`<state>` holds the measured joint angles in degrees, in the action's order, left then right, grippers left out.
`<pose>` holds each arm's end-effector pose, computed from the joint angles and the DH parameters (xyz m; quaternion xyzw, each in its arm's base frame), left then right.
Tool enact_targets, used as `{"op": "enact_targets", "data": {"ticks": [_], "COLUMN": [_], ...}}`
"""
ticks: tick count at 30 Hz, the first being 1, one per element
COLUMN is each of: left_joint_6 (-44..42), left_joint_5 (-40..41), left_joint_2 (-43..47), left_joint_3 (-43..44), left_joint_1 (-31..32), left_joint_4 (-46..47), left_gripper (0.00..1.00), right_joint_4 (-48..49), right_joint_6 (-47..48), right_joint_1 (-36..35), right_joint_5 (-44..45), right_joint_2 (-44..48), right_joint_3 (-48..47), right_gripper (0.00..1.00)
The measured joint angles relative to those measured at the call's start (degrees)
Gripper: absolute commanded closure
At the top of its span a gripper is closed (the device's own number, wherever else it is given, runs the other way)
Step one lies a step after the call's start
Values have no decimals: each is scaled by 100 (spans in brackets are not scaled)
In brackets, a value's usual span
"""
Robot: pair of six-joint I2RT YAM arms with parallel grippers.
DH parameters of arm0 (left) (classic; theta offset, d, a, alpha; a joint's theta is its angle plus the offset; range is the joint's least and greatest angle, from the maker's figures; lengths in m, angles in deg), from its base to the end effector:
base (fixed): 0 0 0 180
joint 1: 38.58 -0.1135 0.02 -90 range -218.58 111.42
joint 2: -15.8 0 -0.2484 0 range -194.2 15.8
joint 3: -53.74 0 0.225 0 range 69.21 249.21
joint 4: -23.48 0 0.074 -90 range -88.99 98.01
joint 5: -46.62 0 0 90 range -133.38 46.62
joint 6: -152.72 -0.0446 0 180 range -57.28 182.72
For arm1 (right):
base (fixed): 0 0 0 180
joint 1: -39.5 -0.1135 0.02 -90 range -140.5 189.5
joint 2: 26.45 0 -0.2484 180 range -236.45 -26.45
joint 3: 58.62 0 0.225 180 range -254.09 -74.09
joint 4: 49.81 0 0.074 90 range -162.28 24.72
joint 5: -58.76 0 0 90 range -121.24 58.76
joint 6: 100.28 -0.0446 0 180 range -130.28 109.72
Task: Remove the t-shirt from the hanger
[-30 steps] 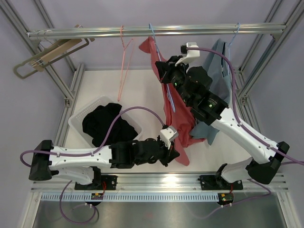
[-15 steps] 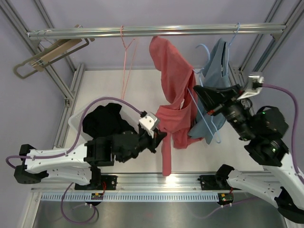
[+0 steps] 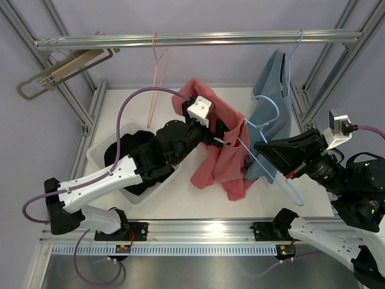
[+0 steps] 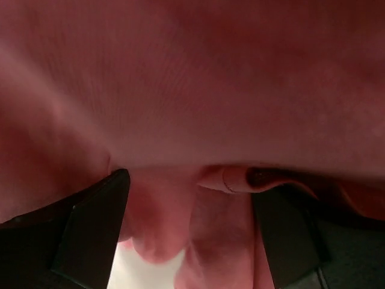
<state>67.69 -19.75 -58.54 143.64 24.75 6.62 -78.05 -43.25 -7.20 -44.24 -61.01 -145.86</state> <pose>0.1437 -0.2462 0.4104 0.2163 0.6809 -0.2629 0.6484 0.0330 0.0497 0.4819 -0.1588 0.5227 0.5822 0.6022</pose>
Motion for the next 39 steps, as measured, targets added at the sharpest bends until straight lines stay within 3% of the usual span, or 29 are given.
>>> {"op": "enact_targets", "data": {"ticks": [2,3,5,12,17,22,28,31,36,39], "left_joint_6": [-52,-114,-195,-363,-400,-568,-1075,-1521,-2212,-2649], "left_joint_5": [-118,-146,-160,-146,-131,-138,136,448,946,1209], "left_joint_2": [-144,-201,-271,-173,343,472,538,553,610,658], "left_joint_3": [46,57,107,269,566,2306,4572,5313,5539,5125], "left_joint_1": [-28,-44,-57,-111,-116,-116,-116,-118,-133,-184], "left_joint_4": [155,216,308,260,-608,-1670,-2214,-2253,-2157,-2009], "left_gripper": [36,70,99,100,100,100,100,100,100,100], "right_joint_4": [-24,-28,-37,-149,-527,-922,-1180,-1224,-1222,-1222], "right_joint_6": [-120,-173,-291,-321,-127,92,343,442,597,671], "right_joint_1": [2,2,2,4,4,4,4,7,7,9], "right_joint_5": [-140,-177,-289,-264,48,557,1043,1180,1309,1362], "right_joint_2": [48,63,107,422,815,1180,1215,1097,807,680], "right_joint_3": [2,2,2,4,4,4,4,4,37,87], "right_gripper": [100,100,100,100,100,100,100,100,100,100]}}
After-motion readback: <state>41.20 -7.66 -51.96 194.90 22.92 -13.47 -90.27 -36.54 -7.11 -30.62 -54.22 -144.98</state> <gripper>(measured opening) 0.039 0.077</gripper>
